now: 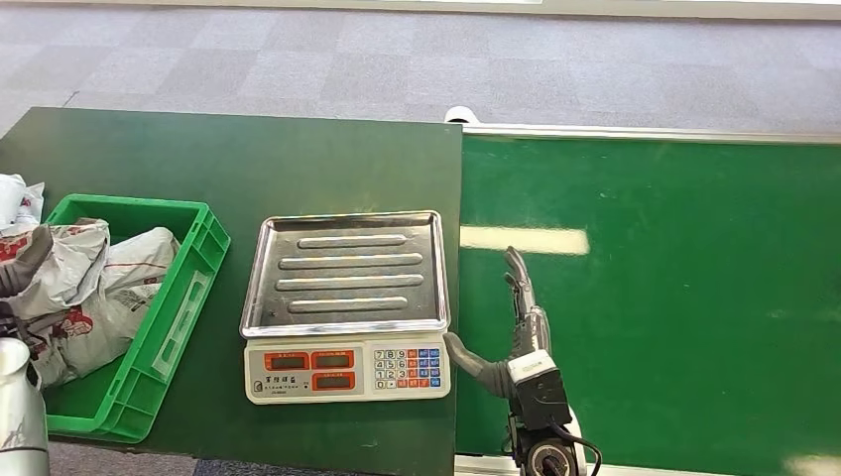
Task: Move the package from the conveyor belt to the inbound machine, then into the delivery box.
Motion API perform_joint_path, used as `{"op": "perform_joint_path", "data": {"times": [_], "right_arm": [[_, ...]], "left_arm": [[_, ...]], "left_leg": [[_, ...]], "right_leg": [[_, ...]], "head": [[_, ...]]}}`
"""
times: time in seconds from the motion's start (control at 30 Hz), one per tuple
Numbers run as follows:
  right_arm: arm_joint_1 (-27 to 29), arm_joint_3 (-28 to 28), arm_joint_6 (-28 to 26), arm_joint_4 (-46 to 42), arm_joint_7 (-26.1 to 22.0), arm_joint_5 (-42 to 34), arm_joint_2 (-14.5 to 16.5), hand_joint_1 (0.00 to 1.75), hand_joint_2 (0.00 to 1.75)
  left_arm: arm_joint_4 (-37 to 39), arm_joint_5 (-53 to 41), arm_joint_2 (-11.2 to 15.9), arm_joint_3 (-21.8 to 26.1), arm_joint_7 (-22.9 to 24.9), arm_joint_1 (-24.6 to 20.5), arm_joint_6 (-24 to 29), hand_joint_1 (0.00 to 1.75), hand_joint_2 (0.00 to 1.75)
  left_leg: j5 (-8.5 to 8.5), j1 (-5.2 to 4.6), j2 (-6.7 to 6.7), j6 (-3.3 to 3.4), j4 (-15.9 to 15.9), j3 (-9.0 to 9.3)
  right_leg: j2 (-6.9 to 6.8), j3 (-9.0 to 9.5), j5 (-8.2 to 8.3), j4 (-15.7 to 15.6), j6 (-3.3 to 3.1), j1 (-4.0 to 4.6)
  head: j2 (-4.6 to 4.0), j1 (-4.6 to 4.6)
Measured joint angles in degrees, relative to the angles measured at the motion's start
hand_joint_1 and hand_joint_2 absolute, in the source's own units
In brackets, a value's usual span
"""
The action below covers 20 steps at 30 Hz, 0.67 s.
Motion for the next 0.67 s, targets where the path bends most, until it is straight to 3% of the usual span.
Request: {"op": "perform_joint_path", "data": {"times": [0.1, 0.23, 0.4, 0.67], "right_arm": [[0.08, -0.10, 0.06, 0.25, 0.00, -0.08, 0.00, 0.00, 1.75], [0.25, -0.31, 0.14, 0.79, 0.00, -0.08, 0.00, 0.00, 1.75], [0.37, -0.54, 0.21, 1.69, 0.05, 0.51, -0.04, 0.00, 1.75], [1.31, -1.07, -0.57, 1.92, 0.95, 1.57, -0.82, 0.00, 1.75]], "left_arm": [[-7.18, 8.04, -2.40, -1.88, -3.76, 4.73, -0.89, 0.00, 1.75], [-16.51, 16.87, -6.19, -6.75, -7.13, 13.00, -6.26, 0.00, 1.75], [-24.96, 22.49, -12.02, -14.28, -12.65, 23.15, -9.72, 0.00, 1.75], [-26.92, 26.46, -18.44, -23.35, -11.82, 29.35, -11.12, 0.00, 1.75]], "left_leg": [[-0.03, -0.01, 0.00, -0.01, 0.00, 0.00], [-0.07, -0.07, 0.01, -0.03, 0.00, -0.01], [-0.10, -0.10, -0.02, -0.02, 0.00, -0.01], [-0.09, -0.09, -0.09, -0.01, 0.00, 0.02]], "right_leg": [[0.00, 0.01, -0.01, -0.02, 0.00, -0.01], [0.00, 0.01, -0.02, -0.04, 0.00, -0.07], [-0.01, 0.00, -0.03, -0.07, 0.01, -0.11], [-0.04, 0.07, -0.04, -0.07, 0.02, -0.10]], "head": [[0.00, -0.01], [0.00, 0.00], [0.00, -0.01], [0.00, -0.01]]}}
